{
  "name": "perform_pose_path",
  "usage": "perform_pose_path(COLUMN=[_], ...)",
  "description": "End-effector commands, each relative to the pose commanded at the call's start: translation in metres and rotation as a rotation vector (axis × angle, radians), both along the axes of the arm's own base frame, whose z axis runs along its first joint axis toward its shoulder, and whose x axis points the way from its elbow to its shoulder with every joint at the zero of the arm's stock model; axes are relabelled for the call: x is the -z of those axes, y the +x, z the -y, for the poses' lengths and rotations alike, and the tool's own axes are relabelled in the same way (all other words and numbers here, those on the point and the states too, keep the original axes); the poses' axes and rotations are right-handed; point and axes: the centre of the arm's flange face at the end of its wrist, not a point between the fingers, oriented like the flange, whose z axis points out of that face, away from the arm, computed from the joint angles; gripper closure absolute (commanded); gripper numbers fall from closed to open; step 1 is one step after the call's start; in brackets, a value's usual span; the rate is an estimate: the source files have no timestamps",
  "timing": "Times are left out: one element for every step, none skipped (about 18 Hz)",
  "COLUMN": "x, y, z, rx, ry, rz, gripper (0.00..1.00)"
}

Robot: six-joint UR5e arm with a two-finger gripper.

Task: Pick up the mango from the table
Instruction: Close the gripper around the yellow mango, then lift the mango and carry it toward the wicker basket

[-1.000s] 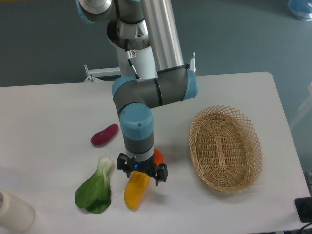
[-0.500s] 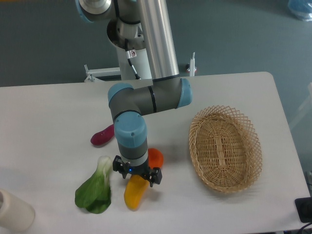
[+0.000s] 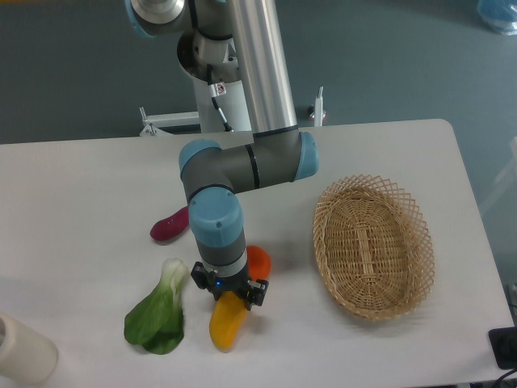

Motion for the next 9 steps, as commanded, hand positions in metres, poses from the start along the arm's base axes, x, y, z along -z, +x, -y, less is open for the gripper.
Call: perform_pose_path(x=[-0.002,-0.005,-0.011,-0.016,-0.024,-0.040,-0.051,-0.062,-0.075], y=[0.000,-0.001,-0.002,-0.003,-0.005,-0.007,-0.009,-0.011,-0.015], z=[0.000,0.000,-0.001,-0.002,-0.003,-0.006,-0.006,-0.005,-0.001], rx=[0.001,0.004,0.005,0.005,0.005,0.005,0.009,0.030,0.058], ry=[0.000,0.003,0.011,0.019,0.028,0.048,0.061,0.068,0.075], rz=[-0.006,-0.011,-0.018,-0.023,-0.033,-0.048,-0.060,-0.076,-0.093], gripper=[0.43,0.43,0.43,0.43,0.43,0.43,0.43,0.42,0.42])
